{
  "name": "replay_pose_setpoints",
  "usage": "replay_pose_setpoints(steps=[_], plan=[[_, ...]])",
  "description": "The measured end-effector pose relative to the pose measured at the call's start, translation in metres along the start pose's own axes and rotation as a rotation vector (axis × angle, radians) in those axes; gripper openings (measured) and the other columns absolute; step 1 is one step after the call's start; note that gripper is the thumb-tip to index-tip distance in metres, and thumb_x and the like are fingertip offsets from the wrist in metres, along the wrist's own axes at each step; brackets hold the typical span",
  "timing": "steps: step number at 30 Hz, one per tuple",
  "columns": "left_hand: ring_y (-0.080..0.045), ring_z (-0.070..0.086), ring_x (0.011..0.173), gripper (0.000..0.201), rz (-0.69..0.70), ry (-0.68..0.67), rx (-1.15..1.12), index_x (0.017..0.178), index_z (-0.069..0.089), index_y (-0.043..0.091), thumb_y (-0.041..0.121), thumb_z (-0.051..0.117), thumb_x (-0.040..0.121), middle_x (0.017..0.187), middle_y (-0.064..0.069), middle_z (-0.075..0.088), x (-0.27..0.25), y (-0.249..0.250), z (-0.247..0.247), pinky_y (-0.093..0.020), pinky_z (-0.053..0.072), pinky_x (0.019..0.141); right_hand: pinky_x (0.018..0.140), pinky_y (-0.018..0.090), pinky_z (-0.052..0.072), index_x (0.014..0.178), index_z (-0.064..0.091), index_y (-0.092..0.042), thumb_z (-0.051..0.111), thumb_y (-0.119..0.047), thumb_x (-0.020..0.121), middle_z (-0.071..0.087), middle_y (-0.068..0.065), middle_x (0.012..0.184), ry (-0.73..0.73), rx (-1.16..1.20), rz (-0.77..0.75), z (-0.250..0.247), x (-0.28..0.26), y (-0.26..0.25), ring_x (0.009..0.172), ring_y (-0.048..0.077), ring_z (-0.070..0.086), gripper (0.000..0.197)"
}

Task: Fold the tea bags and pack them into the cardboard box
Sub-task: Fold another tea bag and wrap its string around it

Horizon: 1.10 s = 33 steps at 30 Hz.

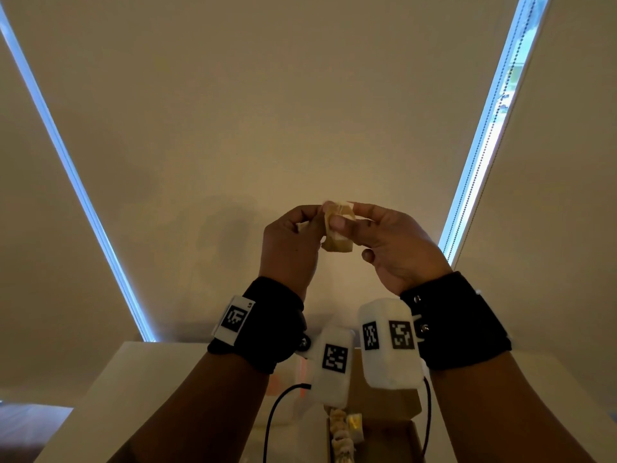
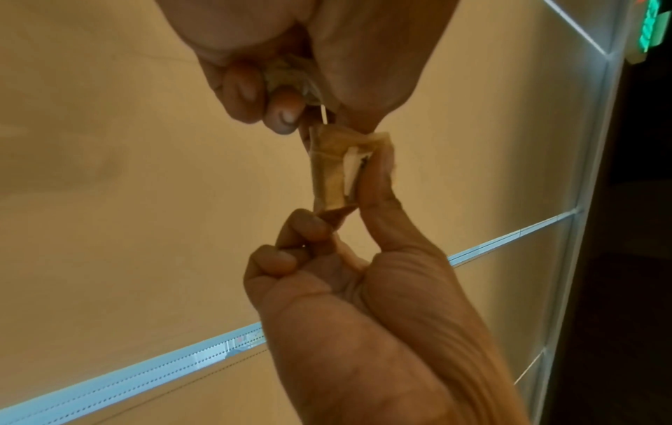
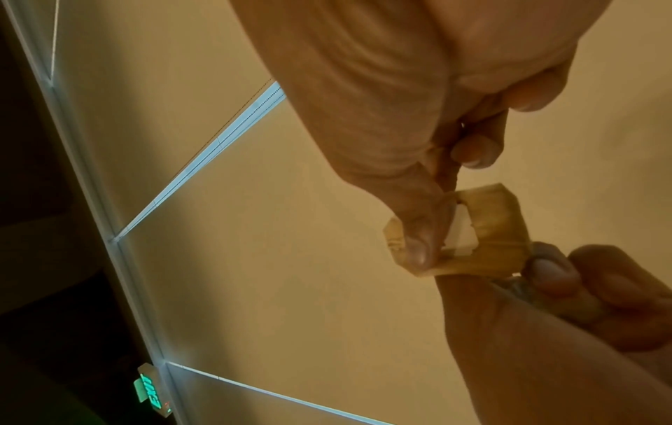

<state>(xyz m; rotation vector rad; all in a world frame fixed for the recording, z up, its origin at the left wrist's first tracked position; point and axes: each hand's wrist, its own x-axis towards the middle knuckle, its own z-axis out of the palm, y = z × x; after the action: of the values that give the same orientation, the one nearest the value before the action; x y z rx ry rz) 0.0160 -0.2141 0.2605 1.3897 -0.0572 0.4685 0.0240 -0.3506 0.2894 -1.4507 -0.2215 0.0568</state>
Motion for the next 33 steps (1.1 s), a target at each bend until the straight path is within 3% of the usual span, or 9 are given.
replay_pose_setpoints(steps=[3,7,10,14,17,20,23,29,33], plan=[[-0.013,0.035,0.054,0.022,-0.024,-0.046,-0.059,0.089,0.077,0.010,0.022,0.063,0.100,0.061,-0.001,0.048,-0.002,0.003,-0.002,-0.025,0.032,0.051,0.066,0.025,0.039,0.110,0.074,-0.013,0.083,-0.025,0.076,0.076,0.010,0.108,0.012,-0.009,-0.027,0.000,0.000,-0.002,0.092,0.016,0.066,0.038],[-0.019,0.033,0.060,0.035,0.005,-0.103,-0.014,0.089,0.078,0.011,0.042,0.064,0.098,0.070,-0.012,0.043,-0.002,0.005,-0.004,-0.029,0.030,0.055,0.070,0.028,0.039,0.099,0.075,-0.016,0.088,-0.033,0.062,0.076,0.004,0.094,0.060,0.008,-0.075,-0.002,0.006,-0.002,0.085,0.016,0.064,0.043],[-0.003,0.047,0.053,0.016,0.091,-0.182,0.019,0.097,0.078,0.009,0.023,0.071,0.094,0.063,0.006,0.062,-0.004,0.007,-0.005,-0.014,0.037,0.057,0.081,0.041,0.045,0.094,0.076,-0.019,0.090,-0.031,0.065,0.075,0.006,0.093,0.064,-0.009,-0.109,-0.005,0.009,-0.002,0.087,0.019,0.064,0.034],[0.007,0.057,0.058,0.024,0.182,-0.228,0.088,0.108,0.076,0.006,0.010,0.080,0.085,0.093,-0.005,0.078,-0.002,0.006,-0.008,-0.005,0.041,0.058,0.101,0.057,0.047,0.091,0.077,-0.020,0.092,-0.040,0.054,0.075,0.013,0.105,0.047,0.014,-0.127,-0.006,0.009,-0.003,0.099,0.032,0.068,0.045],[0.006,0.056,0.054,0.020,0.167,-0.198,0.067,0.106,0.076,0.002,0.008,0.077,0.087,0.083,-0.003,0.076,-0.004,0.008,-0.006,-0.005,0.041,0.056,0.083,0.042,0.044,0.092,0.076,-0.020,0.090,-0.038,0.059,0.075,0.005,0.096,0.031,0.000,-0.114,-0.006,0.010,-0.004,0.090,0.020,0.064,0.041],[0.000,0.045,0.047,0.014,0.102,-0.158,0.038,0.102,0.076,0.003,0.009,0.074,0.090,0.059,0.009,0.066,-0.004,0.009,-0.006,-0.013,0.038,0.052,0.080,0.034,0.039,0.103,0.074,-0.015,0.084,-0.028,0.076,0.076,0.003,0.095,0.007,-0.025,-0.080,-0.008,0.008,-0.003,0.087,0.014,0.064,0.031],[-0.011,0.032,0.052,0.013,0.051,-0.129,0.020,0.099,0.078,0.011,0.019,0.077,0.089,0.056,0.010,0.062,-0.001,0.005,-0.008,-0.024,0.032,0.051,0.077,0.031,0.041,0.108,0.075,-0.017,0.080,-0.027,0.083,0.077,0.009,0.104,0.009,-0.068,-0.079,-0.010,0.004,-0.003,0.089,0.014,0.065,0.027],[0.003,0.051,0.048,0.014,0.084,-0.110,0.009,0.101,0.076,0.003,0.009,0.075,0.089,0.053,0.016,0.059,-0.003,0.000,-0.002,-0.007,0.039,0.054,0.061,0.023,0.045,0.103,0.074,-0.020,0.075,-0.021,0.089,0.078,0.008,0.095,0.092,-0.144,-0.125,-0.012,0.000,0.001,0.078,0.013,0.065,0.013],[0.004,0.052,0.050,0.012,0.128,-0.096,0.025,0.099,0.077,0.006,0.010,0.077,0.088,0.066,0.008,0.071,-0.005,-0.005,0.001,-0.008,0.039,0.055,0.050,0.013,0.043,0.103,0.075,-0.012,0.074,-0.012,0.089,0.074,-0.003,0.074,0.140,-0.115,-0.164,-0.015,-0.004,0.004,0.058,0.005,0.057,0.014]])
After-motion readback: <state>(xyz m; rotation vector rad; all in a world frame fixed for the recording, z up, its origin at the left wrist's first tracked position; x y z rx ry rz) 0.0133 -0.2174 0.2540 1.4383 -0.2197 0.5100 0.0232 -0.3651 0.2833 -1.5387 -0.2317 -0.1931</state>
